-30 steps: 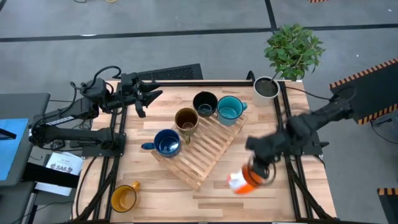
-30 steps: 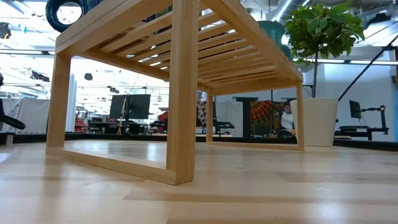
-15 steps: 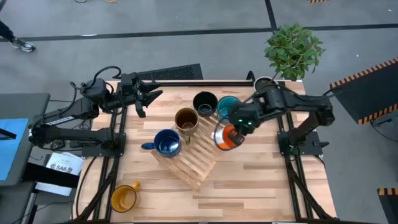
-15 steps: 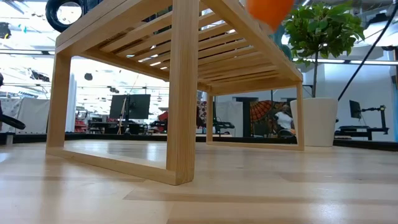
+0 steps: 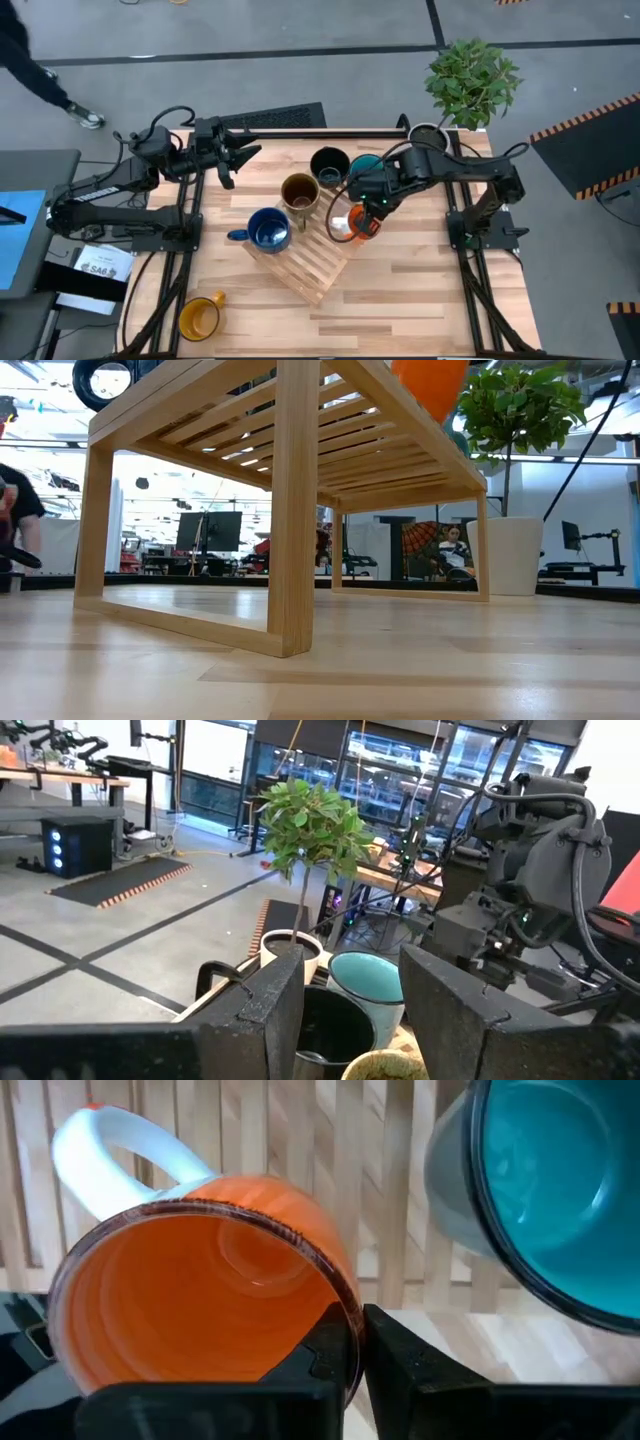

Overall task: Place coffee mugs
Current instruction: Put the orange mug on the shelf

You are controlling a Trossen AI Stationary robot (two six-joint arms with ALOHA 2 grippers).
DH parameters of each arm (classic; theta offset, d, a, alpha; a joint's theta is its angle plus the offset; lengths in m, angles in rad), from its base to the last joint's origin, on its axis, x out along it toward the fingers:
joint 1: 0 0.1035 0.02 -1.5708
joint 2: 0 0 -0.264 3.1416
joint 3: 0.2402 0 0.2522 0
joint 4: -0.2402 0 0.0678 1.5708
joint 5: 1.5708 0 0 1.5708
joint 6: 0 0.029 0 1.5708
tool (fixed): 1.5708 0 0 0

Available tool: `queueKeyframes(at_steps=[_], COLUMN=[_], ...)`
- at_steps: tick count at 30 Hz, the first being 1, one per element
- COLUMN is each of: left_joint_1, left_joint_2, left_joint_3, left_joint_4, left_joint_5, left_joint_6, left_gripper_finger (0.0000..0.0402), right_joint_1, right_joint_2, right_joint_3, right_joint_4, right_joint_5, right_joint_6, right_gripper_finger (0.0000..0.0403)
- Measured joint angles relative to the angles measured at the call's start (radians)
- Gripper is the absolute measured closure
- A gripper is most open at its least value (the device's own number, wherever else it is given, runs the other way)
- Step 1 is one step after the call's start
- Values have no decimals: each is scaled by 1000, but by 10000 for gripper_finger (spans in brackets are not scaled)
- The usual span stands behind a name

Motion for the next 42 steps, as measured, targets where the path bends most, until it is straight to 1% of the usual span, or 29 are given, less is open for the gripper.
queueKeyframes(at_steps=[3, 5, 18, 22, 28, 31, 34, 37, 39, 42], left_joint_1=[0, 0, 0, 0, 0, 0, 0, 0, 0, 0], left_joint_2=[0, 0, 0, 0, 0, 0, 0, 0, 0, 0], left_joint_3=[0, 0, 0, 0, 0, 0, 0, 0, 0, 0], left_joint_4=[0, 0, 0, 0, -1, -1, -1, -1, 0, 0], left_joint_5=[0, 0, 0, 0, 0, 0, 0, 0, 0, -1], left_joint_6=[-5, -6, -7, -7, -7, -7, -6, -6, -6, -7], left_gripper_finger=[252, 252, 252, 252, 252, 252, 252, 252, 252, 252], right_joint_1=[-3, -6, -22, -36, -58, -67, -66, -41, 3, 93], right_joint_2=[4, 3, -6, -20, -57, -87, -123, -167, -200, -276], right_joint_3=[-3, -3, -3, -4, -3, -3, -4, -4, -18, -115], right_joint_4=[12, 34, 89, 106, 114, 121, 134, 124, 100, 83], right_joint_5=[0, 0, 11, 35, 34, 35, 54, 104, 156, 181], right_joint_6=[-1, -1, -30, -50, -93, -106, -131, -150, -148, -97], right_gripper_finger=[330, 324, 311, 281, 226, 209, 201, 200, 202, 211])
